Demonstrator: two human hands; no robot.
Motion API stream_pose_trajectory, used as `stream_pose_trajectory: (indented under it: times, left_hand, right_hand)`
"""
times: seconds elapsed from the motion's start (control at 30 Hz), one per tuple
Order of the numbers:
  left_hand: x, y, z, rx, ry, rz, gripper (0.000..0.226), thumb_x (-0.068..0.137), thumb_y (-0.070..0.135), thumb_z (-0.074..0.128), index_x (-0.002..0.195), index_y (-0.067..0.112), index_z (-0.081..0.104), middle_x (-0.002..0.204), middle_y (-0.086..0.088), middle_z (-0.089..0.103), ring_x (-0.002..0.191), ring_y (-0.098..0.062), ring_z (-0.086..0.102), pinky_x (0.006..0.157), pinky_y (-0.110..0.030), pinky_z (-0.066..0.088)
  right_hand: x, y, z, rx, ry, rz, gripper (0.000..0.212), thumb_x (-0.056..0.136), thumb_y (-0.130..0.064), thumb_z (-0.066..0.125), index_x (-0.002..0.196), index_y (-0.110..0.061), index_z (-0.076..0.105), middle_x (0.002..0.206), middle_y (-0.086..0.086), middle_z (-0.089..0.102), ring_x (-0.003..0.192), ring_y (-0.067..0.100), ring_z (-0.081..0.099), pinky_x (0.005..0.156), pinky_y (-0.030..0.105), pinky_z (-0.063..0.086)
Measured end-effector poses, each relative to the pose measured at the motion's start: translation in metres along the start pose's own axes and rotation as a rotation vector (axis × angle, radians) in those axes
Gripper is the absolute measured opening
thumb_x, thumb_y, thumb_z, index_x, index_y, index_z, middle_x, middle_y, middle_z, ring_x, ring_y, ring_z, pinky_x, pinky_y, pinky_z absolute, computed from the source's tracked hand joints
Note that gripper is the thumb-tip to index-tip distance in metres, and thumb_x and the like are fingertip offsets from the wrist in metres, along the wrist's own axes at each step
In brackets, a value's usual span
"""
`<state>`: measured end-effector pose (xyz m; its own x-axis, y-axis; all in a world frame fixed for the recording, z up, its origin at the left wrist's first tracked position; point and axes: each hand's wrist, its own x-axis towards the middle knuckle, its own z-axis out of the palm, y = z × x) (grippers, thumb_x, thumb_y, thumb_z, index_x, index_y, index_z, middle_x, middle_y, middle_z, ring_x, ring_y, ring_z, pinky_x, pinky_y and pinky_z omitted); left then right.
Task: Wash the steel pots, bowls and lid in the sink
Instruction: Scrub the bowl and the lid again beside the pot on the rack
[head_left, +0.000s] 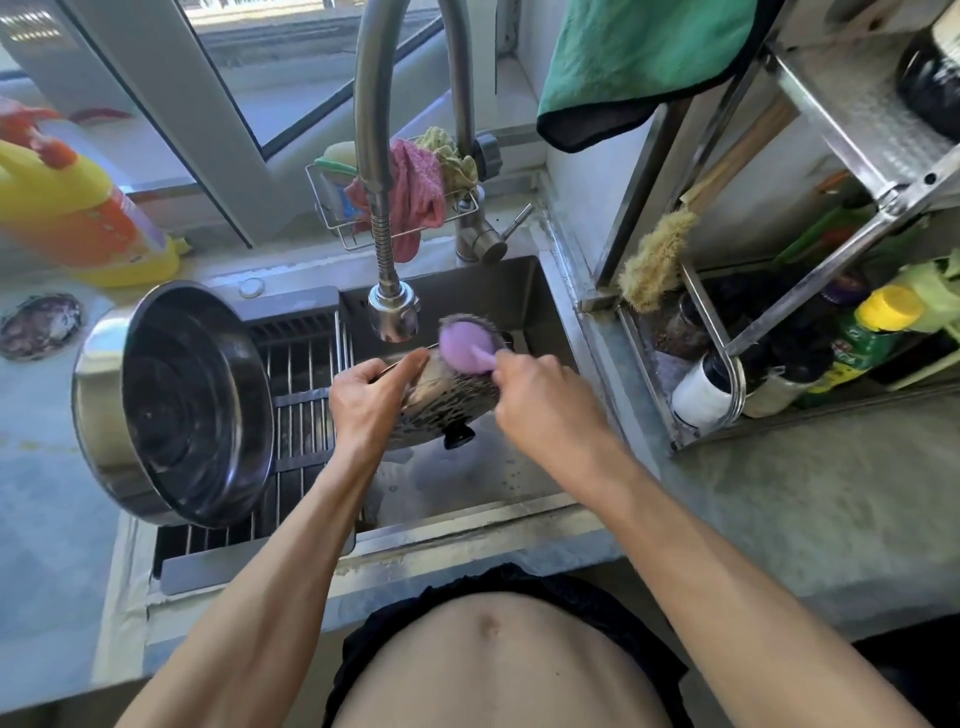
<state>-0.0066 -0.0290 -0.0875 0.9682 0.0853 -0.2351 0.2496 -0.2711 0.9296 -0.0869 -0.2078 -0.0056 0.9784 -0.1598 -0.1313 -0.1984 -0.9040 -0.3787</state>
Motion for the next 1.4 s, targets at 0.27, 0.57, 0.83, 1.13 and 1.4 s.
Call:
stream_pose_trajectory:
  times: [0.27, 0.57, 0.83, 1.13, 1.4]
  left_hand:
    - [0.011, -0.009, -0.017, -0.174, -0.092, -0.012, 0.063, 0.057, 0.06, 0.089, 0.065, 0.005, 0.059, 0.059, -0.009, 0.051, 0.062, -0.023, 0.05, 0.056, -0.032, 0.039]
    - [0.019, -0.019, -0.021, -0.317, -0.135, -0.086, 0.038, 0.085, 0.035, 0.078, 0.068, 0.007, 0.059, 0.048, 0.006, 0.057, 0.044, -0.01, 0.056, 0.049, -0.022, 0.045]
    - [0.018, -0.022, -0.021, -0.401, -0.193, -0.196, 0.049, 0.067, 0.053, 0.078, 0.093, 0.011, 0.081, 0.1, -0.022, 0.073, 0.092, -0.038, 0.069, 0.092, -0.052, 0.053]
    - [0.003, -0.031, -0.013, -0.57, -0.24, -0.366, 0.042, 0.099, 0.043, 0.049, 0.1, 0.015, 0.08, 0.106, -0.015, 0.076, 0.097, -0.031, 0.072, 0.094, -0.046, 0.053]
    - [0.003, -0.026, -0.022, -0.299, -0.331, -0.251, 0.037, 0.098, 0.043, 0.049, 0.094, 0.012, 0.069, 0.091, -0.006, 0.075, 0.086, -0.023, 0.068, 0.087, -0.038, 0.05]
  right_hand:
    - [0.011, 0.011, -0.009, -0.015, -0.039, 0.105, 0.03, 0.101, -0.017, 0.038, 0.119, -0.011, 0.061, 0.104, 0.017, 0.066, 0.095, 0.038, 0.065, 0.07, 0.042, 0.048]
    - [0.018, 0.032, 0.002, 0.131, -0.04, 0.149, 0.022, 0.1, -0.024, 0.042, 0.106, -0.02, 0.062, 0.088, 0.008, 0.062, 0.079, 0.031, 0.058, 0.062, 0.034, 0.041]
    - [0.037, 0.094, 0.034, 0.235, -0.117, 0.44, 0.018, 0.098, -0.021, 0.044, 0.092, -0.023, 0.061, 0.083, 0.002, 0.059, 0.075, 0.024, 0.057, 0.06, 0.03, 0.039]
    - [0.047, 0.091, 0.035, 0.975, -0.076, 0.469, 0.014, 0.093, -0.025, 0.056, 0.105, -0.018, 0.058, 0.07, 0.002, 0.049, 0.047, 0.01, 0.036, 0.041, 0.024, 0.027]
    - [0.037, 0.088, 0.032, 1.18, -0.137, 0.385, 0.007, 0.1, -0.007, 0.051, 0.104, -0.013, 0.049, 0.075, -0.001, 0.055, 0.044, -0.002, 0.054, 0.037, 0.013, 0.037]
